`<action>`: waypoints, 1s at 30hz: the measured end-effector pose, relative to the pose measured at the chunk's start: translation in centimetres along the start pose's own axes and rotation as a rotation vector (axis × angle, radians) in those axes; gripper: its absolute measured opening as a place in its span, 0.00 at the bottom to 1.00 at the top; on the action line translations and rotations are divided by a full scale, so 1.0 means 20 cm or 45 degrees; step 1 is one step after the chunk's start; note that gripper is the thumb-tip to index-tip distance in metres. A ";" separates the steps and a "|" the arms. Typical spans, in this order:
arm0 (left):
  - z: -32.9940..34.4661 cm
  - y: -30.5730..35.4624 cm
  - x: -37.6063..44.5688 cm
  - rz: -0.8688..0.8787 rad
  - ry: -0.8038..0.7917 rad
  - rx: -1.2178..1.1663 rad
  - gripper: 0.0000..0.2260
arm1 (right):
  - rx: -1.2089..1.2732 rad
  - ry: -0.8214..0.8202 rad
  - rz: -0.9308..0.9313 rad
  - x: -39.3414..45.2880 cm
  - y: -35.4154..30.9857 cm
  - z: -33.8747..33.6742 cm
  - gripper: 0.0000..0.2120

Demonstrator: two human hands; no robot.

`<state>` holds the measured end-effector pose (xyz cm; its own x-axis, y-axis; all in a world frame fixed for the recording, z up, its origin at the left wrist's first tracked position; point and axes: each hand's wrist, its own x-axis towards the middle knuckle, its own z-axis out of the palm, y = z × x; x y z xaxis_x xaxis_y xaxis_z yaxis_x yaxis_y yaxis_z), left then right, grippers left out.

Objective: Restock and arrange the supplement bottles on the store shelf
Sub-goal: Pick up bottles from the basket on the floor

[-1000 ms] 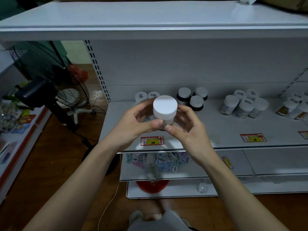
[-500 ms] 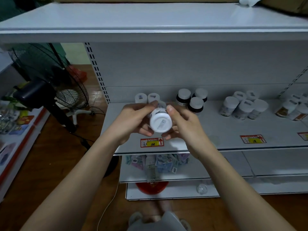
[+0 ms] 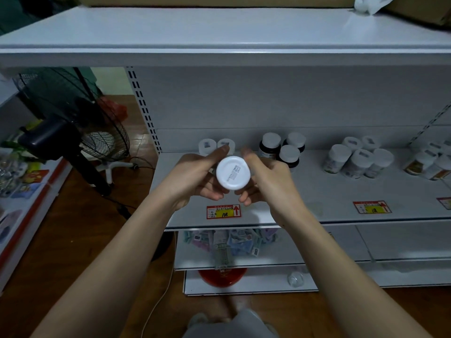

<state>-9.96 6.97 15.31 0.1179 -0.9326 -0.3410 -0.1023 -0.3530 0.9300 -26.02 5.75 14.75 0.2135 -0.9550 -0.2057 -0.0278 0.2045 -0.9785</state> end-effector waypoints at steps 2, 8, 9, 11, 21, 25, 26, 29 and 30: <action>0.00 0.00 0.00 0.005 -0.002 -0.019 0.24 | -0.009 -0.004 0.001 0.01 0.00 0.00 0.20; -0.02 0.00 0.01 0.044 -0.086 -0.093 0.16 | -0.061 -0.023 -0.110 0.01 0.03 -0.01 0.13; -0.03 -0.01 0.01 0.051 -0.105 -0.122 0.15 | -0.080 -0.024 -0.131 0.01 0.03 -0.01 0.15; -0.03 -0.02 0.03 0.075 -0.135 -0.178 0.16 | -0.155 -0.023 -0.177 0.01 0.06 -0.03 0.24; 0.16 -0.11 0.12 0.387 -0.382 -0.180 0.27 | -0.489 0.102 -0.371 -0.08 0.15 -0.23 0.21; 0.33 -0.11 0.17 0.469 -0.573 -0.131 0.27 | -0.616 0.347 -0.275 -0.20 0.20 -0.41 0.14; 0.39 -0.11 0.18 0.465 -0.623 -0.130 0.28 | -0.687 0.442 -0.246 -0.23 0.21 -0.46 0.13; 0.56 -0.11 0.20 0.466 -0.747 -0.122 0.26 | -0.936 0.674 -0.166 -0.34 0.24 -0.63 0.10; 0.63 -0.11 0.19 0.482 -0.790 -0.103 0.26 | -1.018 0.744 -0.117 -0.38 0.25 -0.70 0.09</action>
<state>-21.81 3.27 10.20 -0.4952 -0.8687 0.0129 0.0506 -0.0141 0.9986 -41.39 11.09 11.26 -0.2606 -0.9596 0.1057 -0.7311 0.1246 -0.6708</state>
